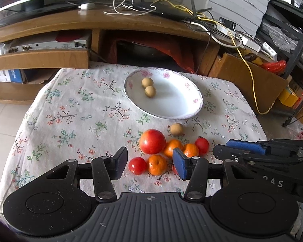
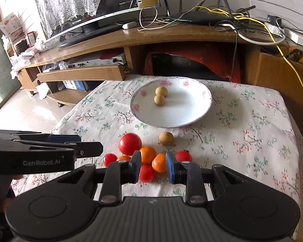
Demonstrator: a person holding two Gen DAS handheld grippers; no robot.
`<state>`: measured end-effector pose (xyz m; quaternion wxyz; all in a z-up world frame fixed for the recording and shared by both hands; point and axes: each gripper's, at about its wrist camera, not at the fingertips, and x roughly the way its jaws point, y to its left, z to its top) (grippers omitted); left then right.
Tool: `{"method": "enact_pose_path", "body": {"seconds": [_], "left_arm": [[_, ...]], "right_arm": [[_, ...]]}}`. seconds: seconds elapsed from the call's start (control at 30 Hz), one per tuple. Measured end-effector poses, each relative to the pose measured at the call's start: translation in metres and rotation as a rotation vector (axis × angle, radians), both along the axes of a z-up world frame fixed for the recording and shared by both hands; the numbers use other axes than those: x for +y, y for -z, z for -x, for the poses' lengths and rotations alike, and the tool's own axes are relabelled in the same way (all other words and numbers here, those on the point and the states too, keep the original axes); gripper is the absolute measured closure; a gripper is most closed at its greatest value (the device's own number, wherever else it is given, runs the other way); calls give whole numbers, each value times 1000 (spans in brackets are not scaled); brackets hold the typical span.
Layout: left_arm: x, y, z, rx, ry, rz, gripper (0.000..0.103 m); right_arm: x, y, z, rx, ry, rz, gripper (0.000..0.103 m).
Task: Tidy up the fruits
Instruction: 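Withdraw both open tools from the bowl back toward the remaining fruits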
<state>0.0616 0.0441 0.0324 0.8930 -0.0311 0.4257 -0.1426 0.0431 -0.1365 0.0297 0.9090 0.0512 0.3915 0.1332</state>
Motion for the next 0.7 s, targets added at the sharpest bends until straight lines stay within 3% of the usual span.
{"method": "enact_pose_path", "body": {"seconds": [0.7], "left_arm": [[1, 0, 23, 9, -3, 3, 42]], "right_arm": [[8, 1, 20, 15, -21, -29, 83]]}}
